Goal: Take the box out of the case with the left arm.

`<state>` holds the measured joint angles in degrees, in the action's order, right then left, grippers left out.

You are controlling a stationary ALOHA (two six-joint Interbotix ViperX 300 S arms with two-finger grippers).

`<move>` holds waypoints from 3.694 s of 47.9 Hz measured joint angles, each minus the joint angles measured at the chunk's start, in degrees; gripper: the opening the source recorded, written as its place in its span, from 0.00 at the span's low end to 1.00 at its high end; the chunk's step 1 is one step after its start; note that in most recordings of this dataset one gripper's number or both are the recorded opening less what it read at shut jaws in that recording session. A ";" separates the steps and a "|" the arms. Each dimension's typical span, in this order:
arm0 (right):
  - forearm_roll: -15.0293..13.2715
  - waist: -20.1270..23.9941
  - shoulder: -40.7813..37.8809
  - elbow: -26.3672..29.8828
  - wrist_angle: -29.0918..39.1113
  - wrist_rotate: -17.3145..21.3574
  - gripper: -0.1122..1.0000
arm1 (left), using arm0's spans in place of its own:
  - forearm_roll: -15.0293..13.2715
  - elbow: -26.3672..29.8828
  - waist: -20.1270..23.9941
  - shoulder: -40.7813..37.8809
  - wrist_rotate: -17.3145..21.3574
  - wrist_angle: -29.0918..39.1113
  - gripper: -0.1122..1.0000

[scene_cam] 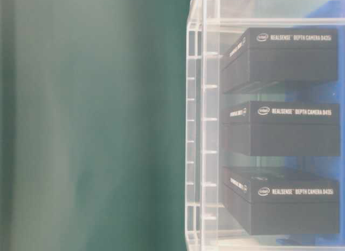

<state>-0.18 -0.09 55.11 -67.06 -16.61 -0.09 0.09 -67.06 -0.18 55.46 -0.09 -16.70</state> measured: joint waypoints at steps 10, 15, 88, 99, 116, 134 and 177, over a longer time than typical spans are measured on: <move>0.00 -0.18 -0.18 1.14 1.76 0.26 0.11 | 0.62 0.53 0.18 0.00 -0.26 1.41 0.12; 0.00 -0.18 -0.18 3.34 4.22 0.53 0.11 | 0.62 1.76 0.18 0.18 -0.97 1.93 0.12; -0.79 -0.26 -16.52 40.08 100.90 9.67 0.11 | 0.79 40.17 0.18 -15.47 -16.08 95.89 0.12; -0.88 -0.26 -16.52 40.08 101.43 9.76 0.11 | 0.79 40.34 0.18 -15.47 -16.44 96.59 0.12; -1.85 -0.26 -16.61 40.08 101.51 9.76 0.11 | 0.79 40.87 0.44 -17.14 -45.00 101.43 0.12; -2.37 -0.26 -16.61 40.17 101.60 9.84 0.11 | 1.49 40.96 0.53 -16.70 -88.24 105.73 0.12; -2.72 -0.26 -16.61 40.17 101.60 9.93 0.11 | 0.88 40.96 18.54 -16.88 -67.41 102.74 0.12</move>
<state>-2.90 -0.35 38.50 -26.89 84.99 9.84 0.97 -26.10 18.37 38.58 -67.50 86.04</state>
